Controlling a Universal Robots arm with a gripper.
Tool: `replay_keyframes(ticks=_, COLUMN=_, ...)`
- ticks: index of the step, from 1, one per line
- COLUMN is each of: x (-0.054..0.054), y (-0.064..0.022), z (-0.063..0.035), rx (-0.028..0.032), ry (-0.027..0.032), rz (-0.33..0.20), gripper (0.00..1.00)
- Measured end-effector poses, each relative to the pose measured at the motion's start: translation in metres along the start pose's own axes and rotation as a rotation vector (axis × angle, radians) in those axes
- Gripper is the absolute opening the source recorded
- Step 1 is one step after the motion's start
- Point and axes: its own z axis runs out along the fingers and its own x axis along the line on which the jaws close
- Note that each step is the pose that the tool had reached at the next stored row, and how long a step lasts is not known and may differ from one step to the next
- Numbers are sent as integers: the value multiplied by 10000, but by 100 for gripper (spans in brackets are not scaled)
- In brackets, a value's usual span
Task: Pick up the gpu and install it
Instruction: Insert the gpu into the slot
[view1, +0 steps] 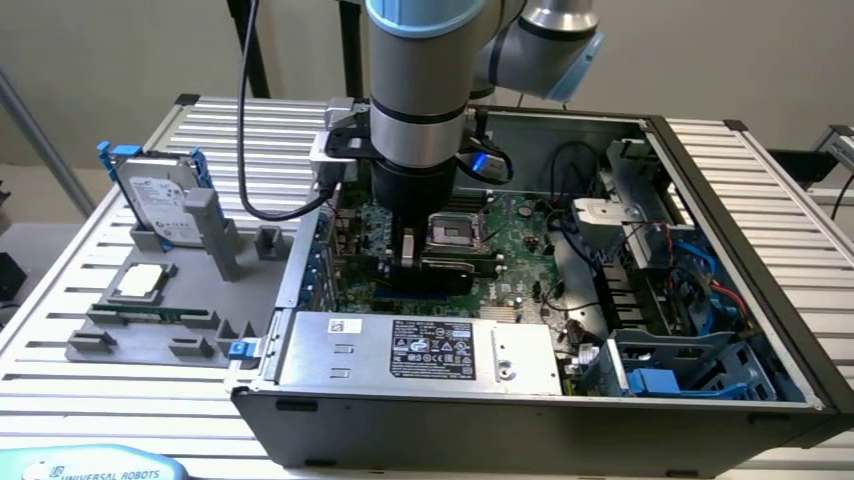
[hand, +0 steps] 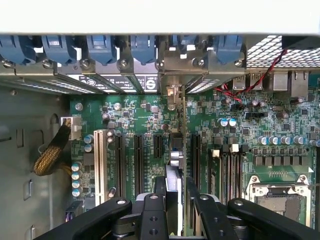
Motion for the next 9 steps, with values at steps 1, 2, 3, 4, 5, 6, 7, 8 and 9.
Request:
replay_keyframes(ticks=1, x=-1, y=1, z=3, rx=0, ry=-1, rz=1, gripper=27)
replay_keyframes(ticks=2, x=-1, y=2, z=5, rx=0, ry=0, rz=1, gripper=27)
replay_keyframes(ticks=3, x=-1, y=3, z=8, rx=0, ry=0, rz=0, gripper=27)
replay_keyframes(ticks=4, x=-1, y=4, z=11, rx=0, ry=1, rz=1, gripper=27)
replay_keyframes(ticks=5, x=-2, y=5, z=14, rx=0, ry=1, rz=0, gripper=27)
replay_keyframes(ticks=6, x=-3, y=6, z=17, rx=0, ry=0, rz=0, gripper=27)
replay_keyframes(ticks=7, x=-5, y=6, z=20, rx=1, ry=0, rz=0, gripper=27)
replay_keyframes(ticks=8, x=-8, y=7, z=22, rx=0, ry=1, rz=0, gripper=27)
replay_keyframes(ticks=9, x=-12, y=7, z=24, rx=-1, ry=3, rz=1, gripper=27)
